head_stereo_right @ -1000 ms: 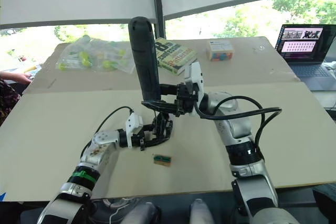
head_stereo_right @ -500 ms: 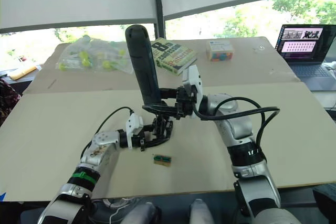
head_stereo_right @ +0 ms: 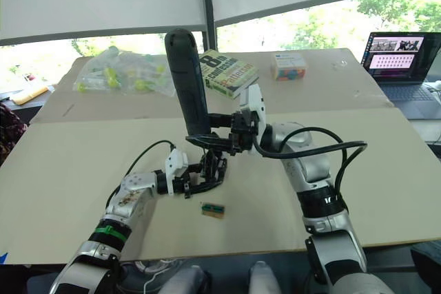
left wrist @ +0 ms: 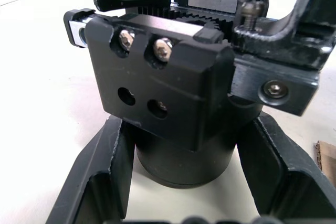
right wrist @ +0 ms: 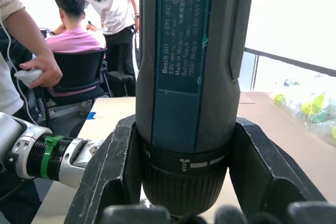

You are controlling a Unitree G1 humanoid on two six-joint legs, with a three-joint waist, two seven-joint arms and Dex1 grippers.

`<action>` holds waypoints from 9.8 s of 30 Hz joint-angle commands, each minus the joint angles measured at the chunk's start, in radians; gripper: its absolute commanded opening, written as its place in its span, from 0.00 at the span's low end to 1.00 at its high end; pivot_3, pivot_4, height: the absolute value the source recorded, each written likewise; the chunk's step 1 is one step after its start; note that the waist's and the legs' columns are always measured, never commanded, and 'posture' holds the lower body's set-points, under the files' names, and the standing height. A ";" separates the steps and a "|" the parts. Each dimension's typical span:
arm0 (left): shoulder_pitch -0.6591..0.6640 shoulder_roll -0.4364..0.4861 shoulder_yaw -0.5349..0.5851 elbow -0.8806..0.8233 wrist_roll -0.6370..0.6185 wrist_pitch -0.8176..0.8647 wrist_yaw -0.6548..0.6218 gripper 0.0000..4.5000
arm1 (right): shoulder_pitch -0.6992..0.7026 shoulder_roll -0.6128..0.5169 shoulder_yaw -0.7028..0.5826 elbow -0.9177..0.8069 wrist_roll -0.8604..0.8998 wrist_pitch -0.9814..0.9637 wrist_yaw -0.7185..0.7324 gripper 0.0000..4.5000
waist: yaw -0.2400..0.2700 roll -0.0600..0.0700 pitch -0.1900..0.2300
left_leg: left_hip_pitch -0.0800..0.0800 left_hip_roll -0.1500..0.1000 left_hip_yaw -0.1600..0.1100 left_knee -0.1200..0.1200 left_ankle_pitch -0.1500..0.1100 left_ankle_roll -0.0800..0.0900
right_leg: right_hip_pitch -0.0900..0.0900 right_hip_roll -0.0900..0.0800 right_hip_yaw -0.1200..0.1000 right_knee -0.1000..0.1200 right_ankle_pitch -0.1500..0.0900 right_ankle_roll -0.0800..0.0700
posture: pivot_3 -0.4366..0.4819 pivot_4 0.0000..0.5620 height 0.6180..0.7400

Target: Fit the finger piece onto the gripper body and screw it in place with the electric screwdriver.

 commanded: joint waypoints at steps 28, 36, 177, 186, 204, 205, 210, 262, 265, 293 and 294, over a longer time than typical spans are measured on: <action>0.040 -0.015 -0.031 0.008 0.007 0.016 -0.007 0.52 | -0.042 0.001 -0.063 -0.044 0.076 0.052 -0.008 0.43 | 0.000 0.000 0.000 | 0.000 0.000 0.000 0.000 0.000 0.000 | 0.000 0.000 0.000 0.000 0.000 0.000 | 0.48 0.27 1.00; 0.042 -0.018 -0.032 0.004 0.007 0.019 -0.004 0.52 | -0.040 0.007 -0.056 -0.038 0.066 0.046 -0.011 0.43 | 0.000 0.000 0.000 | 0.000 0.000 0.000 0.000 0.000 0.000 | 0.000 0.000 0.000 0.000 0.000 0.000 | 0.48 0.27 1.00; 0.091 -0.058 -0.015 0.010 0.013 -0.039 0.082 0.52 | -0.008 -0.059 0.016 -0.044 0.012 0.104 0.007 0.43 | 0.008 0.001 -0.006 | 0.013 0.000 0.000 0.000 0.000 0.001 | 0.015 0.000 -0.001 -0.003 -0.001 0.001 | 0.48 0.27 1.00; 0.090 -0.058 -0.013 0.011 0.013 -0.041 0.084 0.52 | -0.009 -0.065 0.022 -0.043 0.006 0.109 0.009 0.43 | 0.008 0.001 -0.007 | 0.013 0.000 0.000 0.000 0.000 0.001 | 0.015 0.000 -0.001 -0.003 -0.001 0.001 | 0.48 0.27 1.00; 0.071 -0.046 -0.003 0.034 0.014 -0.051 0.073 0.52 | 0.044 0.004 0.045 -0.034 -0.047 -0.007 -0.059 0.43 | 0.007 0.004 -0.012 | 0.015 0.000 0.000 0.000 -0.001 0.001 | 0.016 0.000 -0.001 -0.003 -0.002 0.004 | 0.48 0.27 1.00; 0.069 -0.045 -0.002 0.034 0.013 -0.050 0.072 0.52 | 0.049 0.005 0.043 -0.030 -0.048 -0.013 -0.063 0.43 | 0.007 0.004 -0.013 | 0.015 0.000 0.000 0.000 -0.001 0.001 | 0.016 0.000 -0.001 -0.003 -0.002 0.004 | 0.48 0.27 1.00; 0.062 -0.038 0.001 0.037 0.012 -0.049 0.069 0.52 | 0.061 0.005 0.041 -0.022 -0.043 -0.009 -0.081 0.43 | 0.006 0.006 -0.014 | 0.016 0.001 0.000 0.000 -0.001 0.001 | 0.017 0.000 -0.001 -0.002 -0.005 0.008 | 0.48 0.27 1.00; 0.053 -0.042 0.010 0.039 0.013 -0.046 0.076 0.52 | 0.165 -0.004 0.101 -0.105 -0.066 0.115 -0.245 0.43 | 0.001 0.009 -0.018 | 0.023 0.003 -0.004 -0.005 -0.001 0.001 | 0.029 0.001 -0.004 -0.014 -0.008 0.012 | 0.48 0.27 1.00; 0.051 -0.043 0.010 0.043 0.014 -0.048 0.075 0.52 | 0.154 -0.014 0.102 -0.100 -0.067 0.140 -0.242 0.43 | 0.001 0.010 -0.018 | 0.023 0.002 -0.004 -0.005 -0.001 0.001 | 0.030 0.001 -0.004 -0.014 -0.008 0.012 | 0.48 0.27 1.00; 0.042 -0.046 0.015 0.066 0.022 -0.065 0.079 0.52 | 0.124 -0.023 0.081 -0.082 -0.062 0.139 -0.215 0.43 | 0.002 0.010 -0.019 | 0.023 0.002 -0.006 -0.005 -0.001 0.001 | 0.031 0.000 -0.005 -0.015 -0.008 0.013 | 0.48 0.27 1.00; 0.041 -0.046 0.015 0.066 0.023 -0.065 0.079 0.52 | 0.120 -0.021 0.072 -0.092 -0.045 0.133 -0.197 0.43 | 0.002 0.010 -0.019 | 0.023 0.002 -0.006 -0.005 -0.001 0.001 | 0.031 0.000 -0.005 -0.015 -0.008 0.013 | 0.48 0.27 1.00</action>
